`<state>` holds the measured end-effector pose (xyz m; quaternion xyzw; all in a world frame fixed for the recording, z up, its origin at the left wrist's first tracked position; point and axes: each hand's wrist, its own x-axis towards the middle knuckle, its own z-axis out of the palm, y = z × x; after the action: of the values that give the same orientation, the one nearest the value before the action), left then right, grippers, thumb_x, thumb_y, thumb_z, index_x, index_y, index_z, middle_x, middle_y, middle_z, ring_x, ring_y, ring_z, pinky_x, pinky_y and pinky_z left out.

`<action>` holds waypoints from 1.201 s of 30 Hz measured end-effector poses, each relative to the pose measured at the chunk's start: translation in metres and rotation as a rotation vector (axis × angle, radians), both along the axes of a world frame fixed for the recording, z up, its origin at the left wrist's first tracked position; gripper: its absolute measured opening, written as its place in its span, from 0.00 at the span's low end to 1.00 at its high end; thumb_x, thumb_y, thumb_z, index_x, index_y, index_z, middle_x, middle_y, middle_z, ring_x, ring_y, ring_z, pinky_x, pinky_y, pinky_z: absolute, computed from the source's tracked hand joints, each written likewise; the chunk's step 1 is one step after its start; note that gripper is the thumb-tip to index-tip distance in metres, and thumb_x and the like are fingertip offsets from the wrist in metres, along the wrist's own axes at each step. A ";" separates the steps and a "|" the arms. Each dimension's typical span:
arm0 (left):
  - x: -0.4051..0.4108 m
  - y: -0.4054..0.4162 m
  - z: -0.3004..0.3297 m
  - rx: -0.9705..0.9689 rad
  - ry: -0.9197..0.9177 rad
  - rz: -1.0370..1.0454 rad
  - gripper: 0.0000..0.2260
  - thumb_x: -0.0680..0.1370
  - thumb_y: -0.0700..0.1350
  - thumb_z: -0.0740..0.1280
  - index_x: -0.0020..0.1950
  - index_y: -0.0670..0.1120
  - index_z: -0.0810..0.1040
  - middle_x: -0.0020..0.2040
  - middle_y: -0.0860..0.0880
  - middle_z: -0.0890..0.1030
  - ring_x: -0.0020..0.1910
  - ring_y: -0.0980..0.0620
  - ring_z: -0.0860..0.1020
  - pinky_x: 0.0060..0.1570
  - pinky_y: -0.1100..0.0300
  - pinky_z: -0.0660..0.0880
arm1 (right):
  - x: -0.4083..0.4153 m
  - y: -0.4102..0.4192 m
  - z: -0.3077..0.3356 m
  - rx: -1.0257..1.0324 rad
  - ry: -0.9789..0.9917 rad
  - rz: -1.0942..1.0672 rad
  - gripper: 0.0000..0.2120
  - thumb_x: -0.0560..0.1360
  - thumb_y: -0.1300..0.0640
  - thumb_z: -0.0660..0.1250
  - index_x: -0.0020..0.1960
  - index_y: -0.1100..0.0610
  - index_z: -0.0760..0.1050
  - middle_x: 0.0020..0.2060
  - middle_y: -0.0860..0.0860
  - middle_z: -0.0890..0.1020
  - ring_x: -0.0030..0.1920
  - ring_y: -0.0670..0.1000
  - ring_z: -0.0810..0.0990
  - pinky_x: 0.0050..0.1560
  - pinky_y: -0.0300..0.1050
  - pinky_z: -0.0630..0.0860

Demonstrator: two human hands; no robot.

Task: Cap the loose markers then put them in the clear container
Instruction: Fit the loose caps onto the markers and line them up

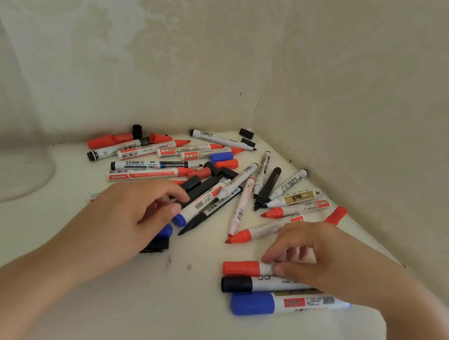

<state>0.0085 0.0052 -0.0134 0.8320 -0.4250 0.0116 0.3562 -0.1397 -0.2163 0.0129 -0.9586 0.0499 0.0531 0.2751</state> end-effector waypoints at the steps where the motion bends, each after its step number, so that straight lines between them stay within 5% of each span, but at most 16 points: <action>1: 0.001 0.000 0.000 -0.007 0.014 0.019 0.10 0.76 0.48 0.62 0.45 0.66 0.72 0.47 0.68 0.76 0.45 0.64 0.74 0.35 0.68 0.68 | -0.002 -0.001 0.001 0.004 0.014 0.002 0.07 0.71 0.52 0.70 0.43 0.40 0.80 0.40 0.42 0.79 0.42 0.42 0.75 0.42 0.36 0.73; 5: 0.001 -0.001 0.001 -0.037 0.079 0.090 0.11 0.77 0.47 0.60 0.47 0.66 0.70 0.38 0.61 0.79 0.42 0.70 0.76 0.37 0.70 0.68 | -0.006 -0.002 0.007 0.019 -0.042 -0.046 0.07 0.70 0.51 0.69 0.42 0.39 0.80 0.41 0.39 0.80 0.42 0.43 0.76 0.43 0.37 0.74; 9: 0.003 0.000 0.002 -0.023 0.064 0.115 0.11 0.77 0.46 0.60 0.48 0.64 0.70 0.39 0.63 0.78 0.42 0.74 0.73 0.35 0.72 0.64 | -0.010 -0.025 0.010 -0.014 -0.430 -0.475 0.11 0.73 0.57 0.66 0.40 0.41 0.80 0.32 0.43 0.81 0.31 0.43 0.75 0.30 0.31 0.68; 11: 0.003 0.000 0.001 -0.011 0.069 0.094 0.11 0.77 0.46 0.60 0.46 0.65 0.71 0.38 0.62 0.79 0.42 0.70 0.75 0.37 0.70 0.67 | -0.010 -0.038 0.007 -0.029 -0.493 -0.654 0.11 0.74 0.61 0.64 0.41 0.46 0.79 0.27 0.42 0.80 0.27 0.42 0.72 0.26 0.30 0.66; 14: 0.001 -0.001 -0.001 0.023 0.061 0.073 0.11 0.76 0.47 0.61 0.44 0.66 0.72 0.40 0.61 0.80 0.40 0.61 0.78 0.42 0.63 0.73 | -0.008 -0.047 -0.001 -0.118 -0.465 -0.740 0.12 0.75 0.63 0.62 0.46 0.47 0.78 0.38 0.45 0.80 0.34 0.42 0.73 0.34 0.35 0.66; 20: 0.001 0.000 -0.003 0.020 0.041 0.025 0.11 0.76 0.48 0.61 0.44 0.67 0.72 0.43 0.66 0.79 0.47 0.65 0.74 0.41 0.64 0.72 | -0.004 -0.043 -0.003 -0.110 -0.378 -0.708 0.10 0.74 0.63 0.63 0.50 0.52 0.78 0.44 0.50 0.78 0.30 0.33 0.74 0.31 0.26 0.67; 23: -0.002 -0.002 0.000 0.010 0.017 -0.019 0.11 0.76 0.47 0.62 0.44 0.66 0.73 0.48 0.75 0.73 0.49 0.68 0.72 0.38 0.67 0.68 | -0.004 -0.034 -0.001 -0.038 -0.362 -0.591 0.07 0.71 0.57 0.69 0.43 0.44 0.78 0.38 0.46 0.79 0.31 0.39 0.74 0.32 0.30 0.67; 25: -0.006 -0.002 0.000 -0.002 0.008 -0.042 0.11 0.75 0.47 0.62 0.44 0.66 0.73 0.47 0.72 0.74 0.47 0.68 0.74 0.35 0.69 0.67 | -0.002 -0.026 0.000 -0.055 -0.222 -0.471 0.06 0.67 0.52 0.73 0.40 0.42 0.78 0.37 0.42 0.78 0.36 0.43 0.74 0.36 0.36 0.68; 31: -0.013 -0.007 -0.004 -0.008 -0.028 -0.121 0.08 0.74 0.47 0.65 0.45 0.62 0.76 0.45 0.64 0.76 0.39 0.63 0.74 0.37 0.73 0.68 | 0.003 -0.012 -0.004 -0.158 -0.050 -0.142 0.06 0.71 0.56 0.70 0.46 0.46 0.78 0.43 0.40 0.77 0.44 0.39 0.74 0.45 0.30 0.69; 34: -0.016 -0.010 -0.005 0.012 -0.046 -0.182 0.03 0.73 0.56 0.64 0.46 0.62 0.75 0.45 0.61 0.75 0.41 0.60 0.74 0.38 0.74 0.68 | 0.006 0.006 -0.001 0.021 -0.157 -0.094 0.04 0.72 0.52 0.68 0.45 0.43 0.78 0.37 0.39 0.79 0.38 0.41 0.73 0.39 0.33 0.69; 36: -0.018 -0.012 -0.006 0.024 -0.040 -0.260 0.12 0.70 0.66 0.59 0.48 0.63 0.73 0.44 0.62 0.75 0.40 0.61 0.74 0.37 0.76 0.67 | 0.010 0.020 0.001 0.260 -0.248 -0.099 0.05 0.74 0.54 0.66 0.45 0.44 0.77 0.37 0.43 0.81 0.36 0.44 0.76 0.40 0.39 0.74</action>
<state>-0.0097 -0.0068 -0.0194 0.7736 -0.5366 -0.0232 0.3363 -0.1302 -0.1963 0.0140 -0.9105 0.0556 -0.0731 0.4031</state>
